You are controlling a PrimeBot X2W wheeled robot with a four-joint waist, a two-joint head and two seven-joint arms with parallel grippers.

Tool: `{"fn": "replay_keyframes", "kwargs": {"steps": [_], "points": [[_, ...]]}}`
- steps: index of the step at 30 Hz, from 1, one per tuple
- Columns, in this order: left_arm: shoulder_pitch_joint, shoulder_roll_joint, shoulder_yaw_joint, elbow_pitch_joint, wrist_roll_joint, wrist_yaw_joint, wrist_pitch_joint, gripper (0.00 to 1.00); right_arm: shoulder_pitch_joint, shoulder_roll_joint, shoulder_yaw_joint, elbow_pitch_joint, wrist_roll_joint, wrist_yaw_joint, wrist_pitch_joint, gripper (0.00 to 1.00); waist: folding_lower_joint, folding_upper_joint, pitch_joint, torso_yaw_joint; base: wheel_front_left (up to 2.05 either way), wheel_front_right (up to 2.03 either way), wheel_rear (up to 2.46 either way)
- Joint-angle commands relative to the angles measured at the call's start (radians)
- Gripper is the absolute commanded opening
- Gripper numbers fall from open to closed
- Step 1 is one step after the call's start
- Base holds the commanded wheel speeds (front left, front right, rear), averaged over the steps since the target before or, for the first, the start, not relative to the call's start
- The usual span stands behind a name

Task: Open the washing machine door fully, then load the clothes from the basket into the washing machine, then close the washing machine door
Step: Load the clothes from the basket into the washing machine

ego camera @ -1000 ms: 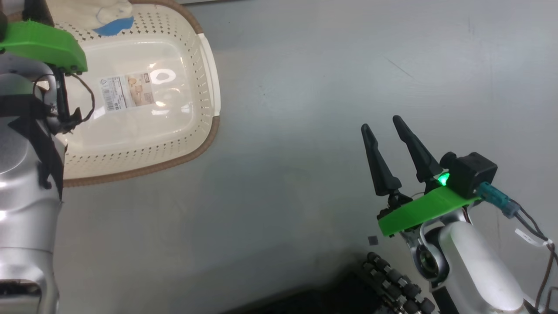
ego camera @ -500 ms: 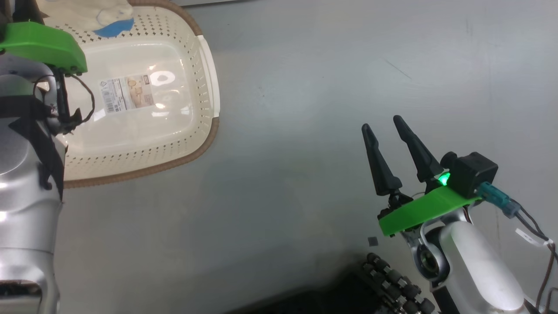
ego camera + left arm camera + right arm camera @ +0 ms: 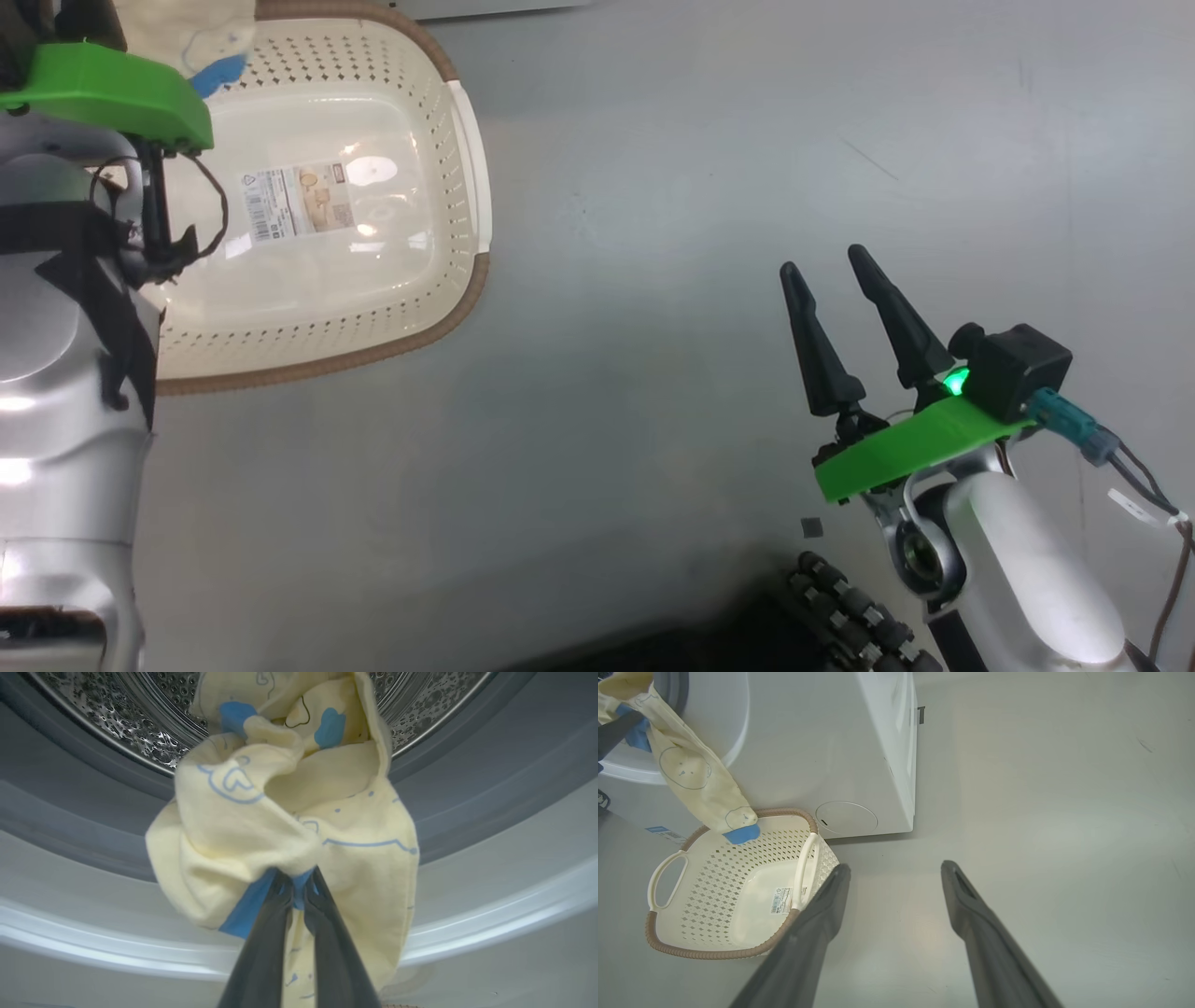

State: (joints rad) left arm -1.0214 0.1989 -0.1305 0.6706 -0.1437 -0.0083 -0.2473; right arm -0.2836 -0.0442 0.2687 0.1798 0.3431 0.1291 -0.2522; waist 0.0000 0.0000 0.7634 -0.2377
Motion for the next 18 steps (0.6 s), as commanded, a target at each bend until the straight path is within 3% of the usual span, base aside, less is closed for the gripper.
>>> {"fn": "replay_keyframes", "kwargs": {"steps": [1, 18], "points": [[-0.007, 0.029, 0.021, -0.05, -0.007, -0.002, -0.014, 0.0, 0.018, -0.006, 0.014, -0.022, 0.003, 0.002, -0.01, 1.0, 0.0, 0.0, -0.002, 0.003, 0.0, 0.0, 0.0], [-0.009, 0.067, 0.014, -0.097, 0.006, 0.004, -0.006, 0.0, 0.026, -0.006, 0.023, -0.021, 0.011, 0.002, -0.01, 1.0, 0.0, 0.0, -0.028, 0.003, 0.0, 0.0, 0.0]]}}
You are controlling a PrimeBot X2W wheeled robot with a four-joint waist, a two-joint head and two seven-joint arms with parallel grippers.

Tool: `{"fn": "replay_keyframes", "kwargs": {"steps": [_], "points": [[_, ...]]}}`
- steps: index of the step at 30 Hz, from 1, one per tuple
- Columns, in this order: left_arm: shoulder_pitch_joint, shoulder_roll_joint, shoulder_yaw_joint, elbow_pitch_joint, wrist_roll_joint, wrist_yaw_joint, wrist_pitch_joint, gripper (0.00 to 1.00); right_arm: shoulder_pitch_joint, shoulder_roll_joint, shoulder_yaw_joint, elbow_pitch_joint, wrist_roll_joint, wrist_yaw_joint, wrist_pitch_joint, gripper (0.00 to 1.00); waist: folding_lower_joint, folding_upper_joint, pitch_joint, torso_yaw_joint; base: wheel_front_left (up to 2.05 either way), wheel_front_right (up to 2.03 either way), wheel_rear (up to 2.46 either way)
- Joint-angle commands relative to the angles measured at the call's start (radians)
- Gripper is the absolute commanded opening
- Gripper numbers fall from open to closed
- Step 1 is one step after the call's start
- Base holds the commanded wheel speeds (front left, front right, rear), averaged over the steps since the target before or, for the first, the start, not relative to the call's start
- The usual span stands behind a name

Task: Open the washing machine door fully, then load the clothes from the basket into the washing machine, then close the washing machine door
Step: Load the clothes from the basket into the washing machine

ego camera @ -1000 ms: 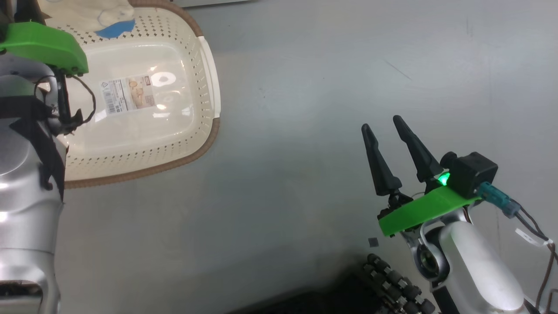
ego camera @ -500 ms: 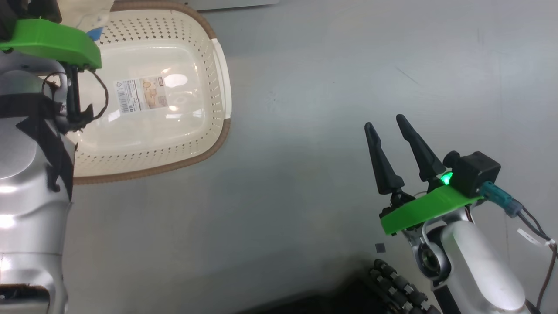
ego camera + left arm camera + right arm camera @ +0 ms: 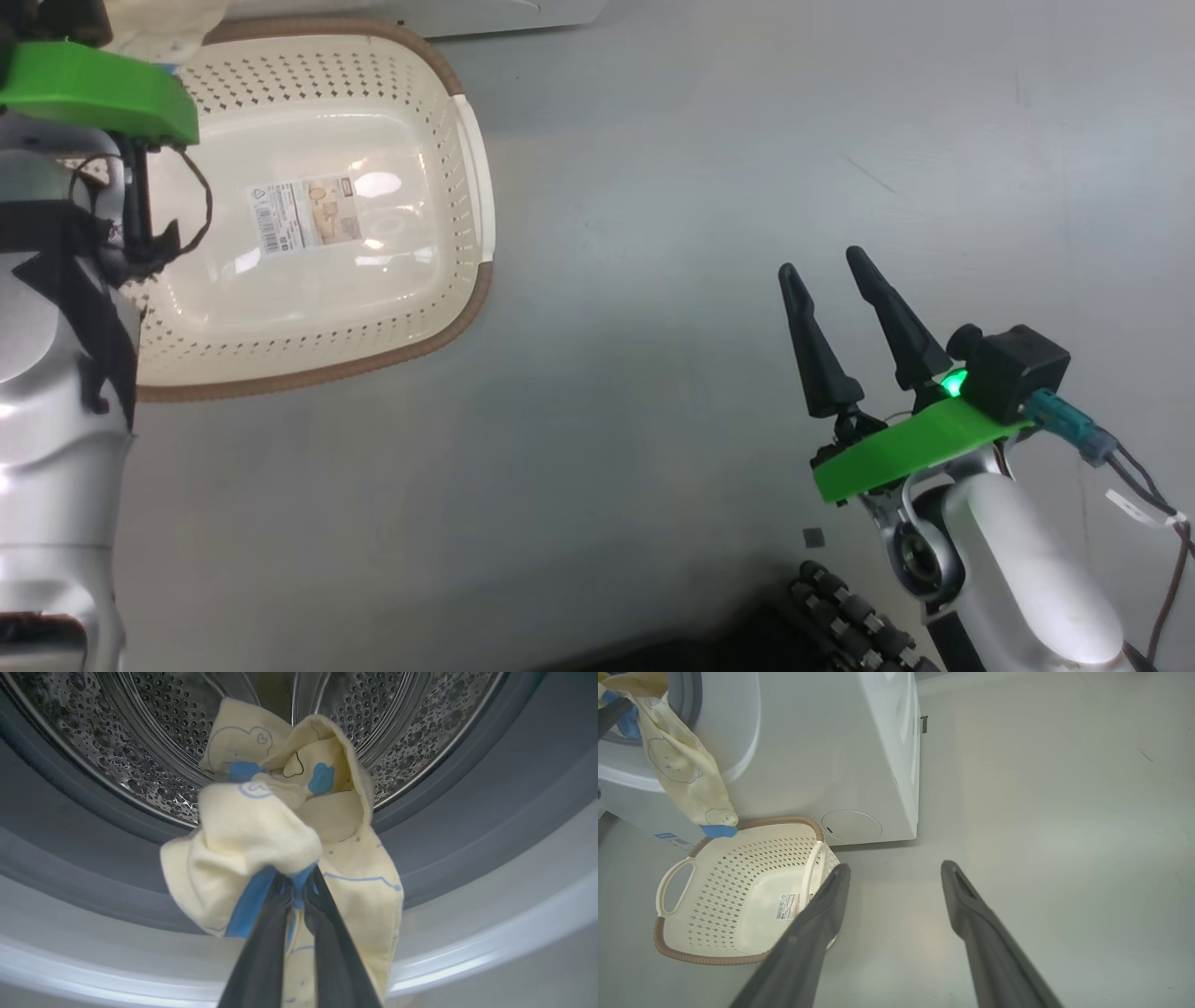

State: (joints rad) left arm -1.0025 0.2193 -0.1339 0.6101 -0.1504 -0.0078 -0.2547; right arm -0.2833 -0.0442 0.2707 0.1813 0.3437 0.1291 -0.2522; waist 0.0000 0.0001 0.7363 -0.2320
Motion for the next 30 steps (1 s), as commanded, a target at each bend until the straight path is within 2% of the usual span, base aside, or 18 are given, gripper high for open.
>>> {"fn": "replay_keyframes", "kwargs": {"steps": [1, 16, 30], "points": [[-0.039, 0.051, 0.016, -0.035, 0.015, 0.004, 0.005, 0.0, 0.026, -0.006, 0.023, -0.023, 0.012, 0.002, -0.01, 1.0, 0.0, -0.0001, -0.001, -0.005, 0.0, 0.0, 0.0], [-0.215, 0.075, -0.012, 0.029, 0.034, 0.018, 0.061, 0.0, 0.052, -0.006, 0.041, -0.019, 0.032, 0.002, -0.01, 1.0, 0.0, -0.0001, -0.016, -0.044, 0.0, 0.0, 0.0], [-0.386, 0.107, -0.015, 0.215, 0.032, 0.024, 0.071, 0.0, 0.097, -0.006, 0.066, -0.01, 0.034, 0.002, -0.01, 1.0, 0.0, -0.0001, -0.038, -0.091, 0.0, 0.0, 0.0]]}}
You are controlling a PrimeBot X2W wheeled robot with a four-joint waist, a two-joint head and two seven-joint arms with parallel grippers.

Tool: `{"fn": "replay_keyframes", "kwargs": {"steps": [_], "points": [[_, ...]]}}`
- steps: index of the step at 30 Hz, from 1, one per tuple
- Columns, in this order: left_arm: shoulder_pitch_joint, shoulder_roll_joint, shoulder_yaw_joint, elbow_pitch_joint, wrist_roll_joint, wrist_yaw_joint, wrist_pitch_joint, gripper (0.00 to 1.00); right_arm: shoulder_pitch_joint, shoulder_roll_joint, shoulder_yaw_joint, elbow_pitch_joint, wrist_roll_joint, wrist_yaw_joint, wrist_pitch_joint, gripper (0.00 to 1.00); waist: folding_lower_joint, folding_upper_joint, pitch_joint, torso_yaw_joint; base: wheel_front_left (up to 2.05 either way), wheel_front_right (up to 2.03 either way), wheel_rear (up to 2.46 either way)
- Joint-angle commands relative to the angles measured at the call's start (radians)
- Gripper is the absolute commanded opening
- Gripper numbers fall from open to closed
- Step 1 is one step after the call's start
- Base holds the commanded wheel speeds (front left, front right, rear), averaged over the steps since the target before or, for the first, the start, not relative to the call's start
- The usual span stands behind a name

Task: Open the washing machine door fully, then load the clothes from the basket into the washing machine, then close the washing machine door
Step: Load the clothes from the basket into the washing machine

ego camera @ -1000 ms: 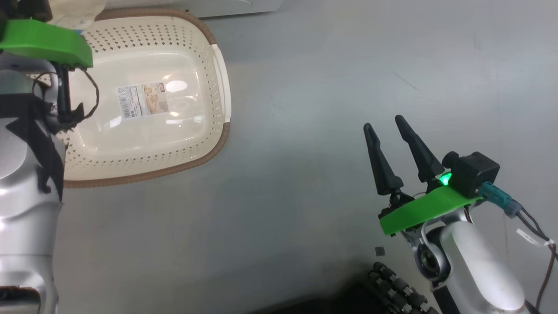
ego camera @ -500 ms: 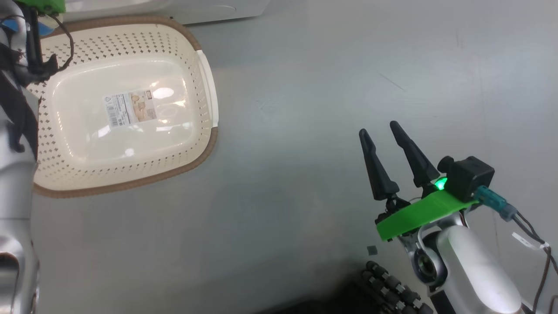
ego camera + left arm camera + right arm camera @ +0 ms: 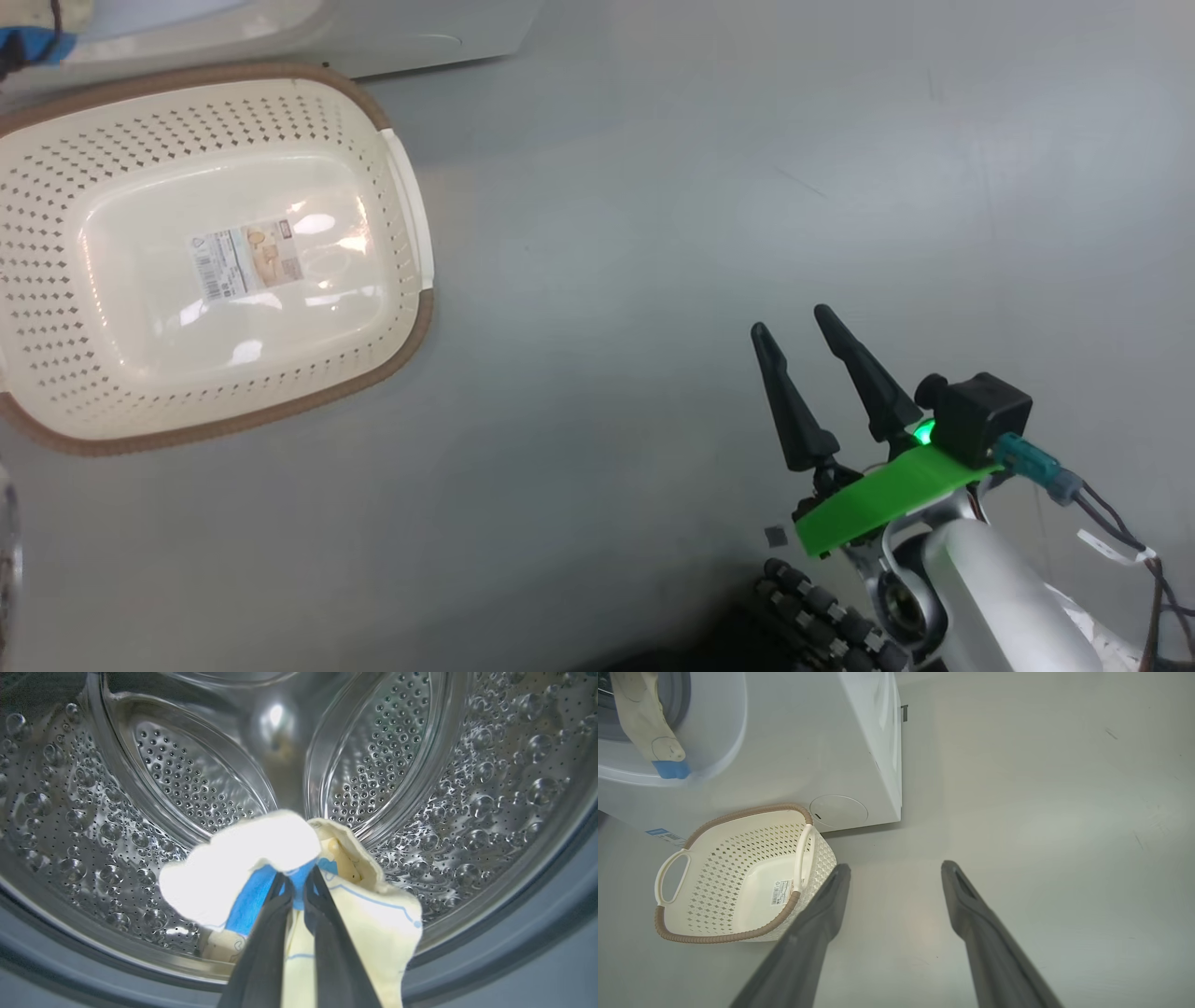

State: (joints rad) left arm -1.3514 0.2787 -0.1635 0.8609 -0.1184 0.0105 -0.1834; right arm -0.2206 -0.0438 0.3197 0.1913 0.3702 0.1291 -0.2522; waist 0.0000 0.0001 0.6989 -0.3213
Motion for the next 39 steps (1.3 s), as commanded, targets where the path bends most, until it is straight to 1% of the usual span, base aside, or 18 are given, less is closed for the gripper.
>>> {"fn": "replay_keyframes", "kwargs": {"steps": [1, 9, 11, 20, 28, 34, 39], "points": [[-0.05, 0.05, 0.014, -0.021, 0.001, 0.007, -0.005, 0.0, 0.038, -0.006, 0.019, -0.02, 0.007, 0.002, -0.01, 1.0, 0.0, -0.0001, -0.001, -0.006, 0.0, 0.0, 0.0], [-0.168, 0.08, 0.015, 0.095, -0.006, 0.001, -0.046, 0.0, 0.069, -0.006, 0.029, -0.018, 0.004, 0.002, -0.01, 1.0, 0.0, -0.0001, 0.004, -0.038, 0.0, 0.0, 0.0], [-0.192, 0.08, 0.024, 0.114, -0.018, 0.0, -0.053, 0.0, 0.072, -0.006, 0.034, -0.02, 0.006, 0.002, -0.01, 1.0, 0.0, -0.0001, 0.011, -0.044, 0.0, 0.0, 0.0], [-0.289, 0.098, 0.015, 0.187, -0.022, -0.01, -0.068, 0.0, 0.078, -0.006, 0.054, -0.031, 0.027, 0.002, -0.01, 1.0, 0.0, -0.0001, 0.051, -0.076, 0.0, 0.0, 0.0], [-0.341, 0.115, -0.004, 0.234, -0.016, -0.018, -0.074, 0.0, 0.078, -0.006, 0.062, -0.04, 0.038, 0.002, -0.01, 1.0, 0.0, -0.0001, 0.077, -0.094, 0.0, 0.0, 0.0], [-0.377, 0.118, 0.021, 0.193, -0.043, -0.01, -0.078, 0.0, 0.078, -0.006, 0.064, -0.046, 0.042, 0.002, -0.01, 1.0, 0.0, -0.0001, 0.092, -0.103, 0.0, 0.0, 0.0], [-0.357, 0.122, 0.052, 0.044, -0.055, 0.0, -0.078, 0.0, 0.071, -0.006, 0.068, -0.054, 0.047, 0.002, -0.01, 1.0, 0.0, -0.0001, 0.117, -0.109, 0.0, 0.0, 0.0]]}}
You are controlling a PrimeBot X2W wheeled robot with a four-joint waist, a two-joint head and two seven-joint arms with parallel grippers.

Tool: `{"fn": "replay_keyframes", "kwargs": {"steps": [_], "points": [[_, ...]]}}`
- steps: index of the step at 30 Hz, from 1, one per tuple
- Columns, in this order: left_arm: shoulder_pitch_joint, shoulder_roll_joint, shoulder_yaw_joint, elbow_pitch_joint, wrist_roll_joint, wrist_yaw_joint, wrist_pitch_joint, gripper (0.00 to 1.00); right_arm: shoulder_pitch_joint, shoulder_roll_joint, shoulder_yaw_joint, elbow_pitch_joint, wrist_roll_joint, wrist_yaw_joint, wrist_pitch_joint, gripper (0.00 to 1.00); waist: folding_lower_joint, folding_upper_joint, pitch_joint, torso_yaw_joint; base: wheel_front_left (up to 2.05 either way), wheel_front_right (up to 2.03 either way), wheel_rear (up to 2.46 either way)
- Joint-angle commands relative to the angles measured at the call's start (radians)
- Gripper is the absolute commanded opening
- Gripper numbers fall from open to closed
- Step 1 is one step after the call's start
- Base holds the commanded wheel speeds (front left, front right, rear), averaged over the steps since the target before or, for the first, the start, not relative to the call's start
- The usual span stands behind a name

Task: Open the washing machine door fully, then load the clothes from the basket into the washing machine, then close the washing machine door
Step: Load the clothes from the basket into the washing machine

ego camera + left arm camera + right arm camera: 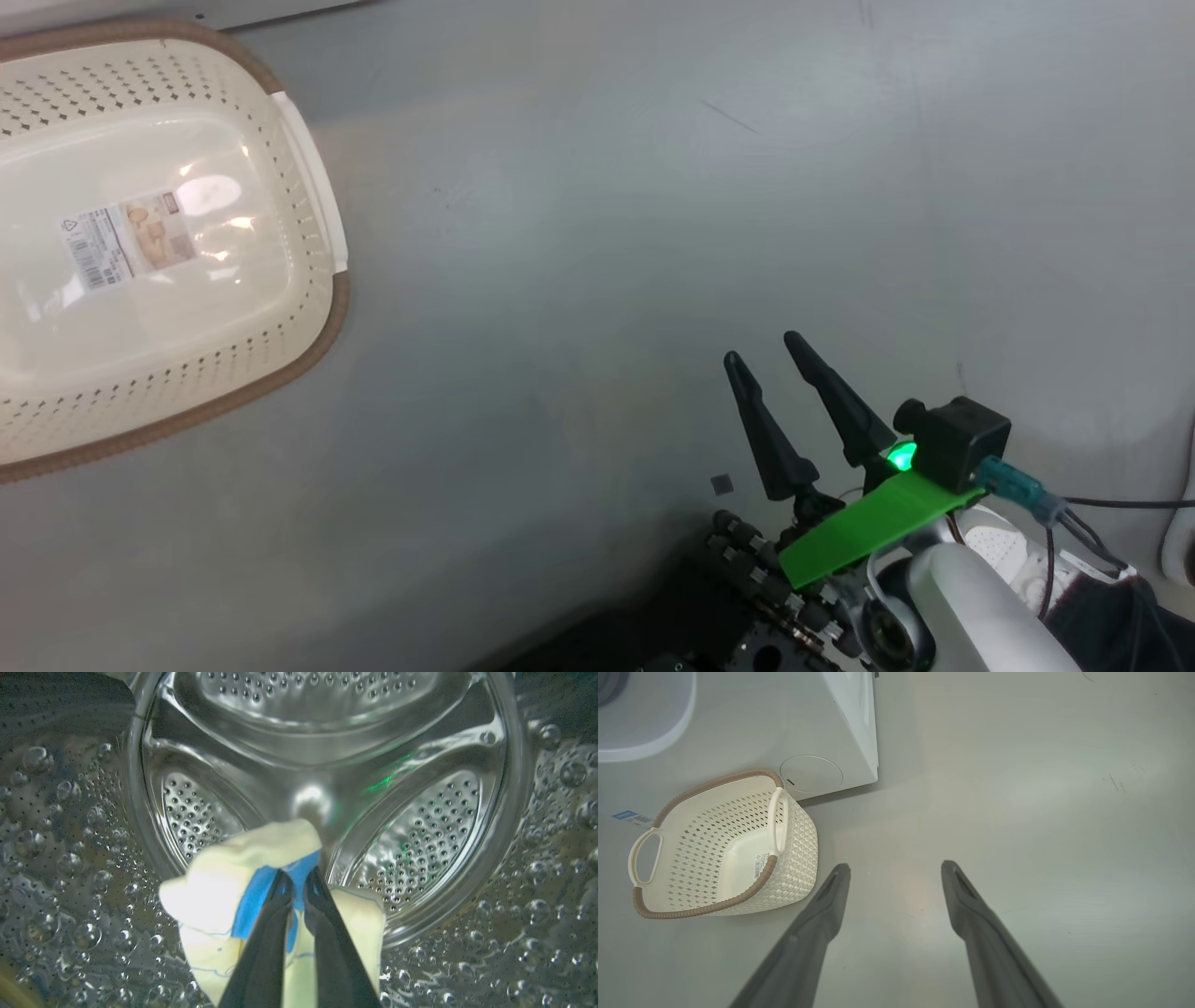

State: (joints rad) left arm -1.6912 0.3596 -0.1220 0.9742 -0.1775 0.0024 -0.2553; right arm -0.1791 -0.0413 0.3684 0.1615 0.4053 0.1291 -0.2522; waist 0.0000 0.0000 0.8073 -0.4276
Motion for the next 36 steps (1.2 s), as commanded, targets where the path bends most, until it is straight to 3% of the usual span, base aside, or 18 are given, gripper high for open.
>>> {"fn": "replay_keyframes", "kwargs": {"steps": [1, 6, 9, 23, 25, 26, 27, 28, 29, 36], "points": [[-0.008, 0.043, 0.015, -0.094, 0.005, 0.008, -0.006, 0.0, 0.027, -0.009, 0.021, -0.025, 0.013, 0.002, -0.01, 1.0, 0.0, 0.0, 0.014, -0.003, 0.0, 0.0, 0.0], [0.029, 0.045, 0.041, -0.202, 0.014, 0.027, -0.006, 0.0, 0.019, -0.009, 0.025, -0.026, 0.017, 0.002, -0.01, 1.0, 0.0, 0.0, 0.026, -0.006, 0.0, 0.0, 0.0], [0.065, 0.046, 0.047, -0.199, 0.023, 0.035, -0.006, 0.0, 0.015, -0.009, 0.027, -0.025, 0.019, 0.002, -0.01, 1.0, 0.0, 0.0, 0.026, -0.005, 0.0, 0.0, 0.0], [0.002, 0.049, -0.021, 0.064, 0.071, 0.027, 0.001, 0.0, 0.022, -0.009, 0.033, -0.021, 0.023, 0.002, -0.01, 1.0, 0.0, 0.0, 0.004, -0.003, 0.0, 0.0, 0.0], [-0.009, 0.048, -0.036, 0.092, 0.081, 0.026, 0.006, 0.35, 0.023, -0.009, 0.035, -0.021, 0.025, 0.002, -0.01, 1.0, 0.0, 0.0, 0.0, -0.005, 0.0, 0.0, 0.0], [-0.015, 0.048, -0.045, 0.103, 0.088, 0.026, 0.006, 0.43, 0.024, -0.009, 0.036, -0.02, 0.025, 0.002, -0.01, 1.0, 0.0, 0.0, -0.002, -0.006, 0.0, 0.0, 0.0], [-0.021, 0.048, -0.052, 0.112, 0.093, 0.026, 0.005, 0.63, 0.025, -0.009, 0.036, -0.02, 0.026, 0.002, -0.01, 1.0, 0.0, 0.0, -0.003, -0.007, 0.0, 0.0, 0.0], [-0.028, 0.046, -0.055, 0.121, 0.093, 0.027, 0.005, 0.91, 0.026, -0.009, 0.037, -0.02, 0.027, 0.002, -0.01, 1.0, 0.0, 0.0, -0.003, -0.008, 0.0, 0.0, 0.0], [-0.034, 0.043, -0.058, 0.128, 0.093, 0.026, 0.004, 1.0, 0.026, -0.009, 0.037, -0.02, 0.027, 0.002, -0.01, 1.0, 0.0, 0.0, -0.004, -0.009, 0.0, 0.0, 0.0], [-0.048, 0.04, -0.066, 0.117, 0.086, 0.021, -0.005, 1.0, 0.026, -0.009, 0.039, -0.021, 0.031, 0.002, -0.01, 1.0, 0.0, 0.0, -0.005, -0.012, 0.0, 0.0, 0.0]]}}
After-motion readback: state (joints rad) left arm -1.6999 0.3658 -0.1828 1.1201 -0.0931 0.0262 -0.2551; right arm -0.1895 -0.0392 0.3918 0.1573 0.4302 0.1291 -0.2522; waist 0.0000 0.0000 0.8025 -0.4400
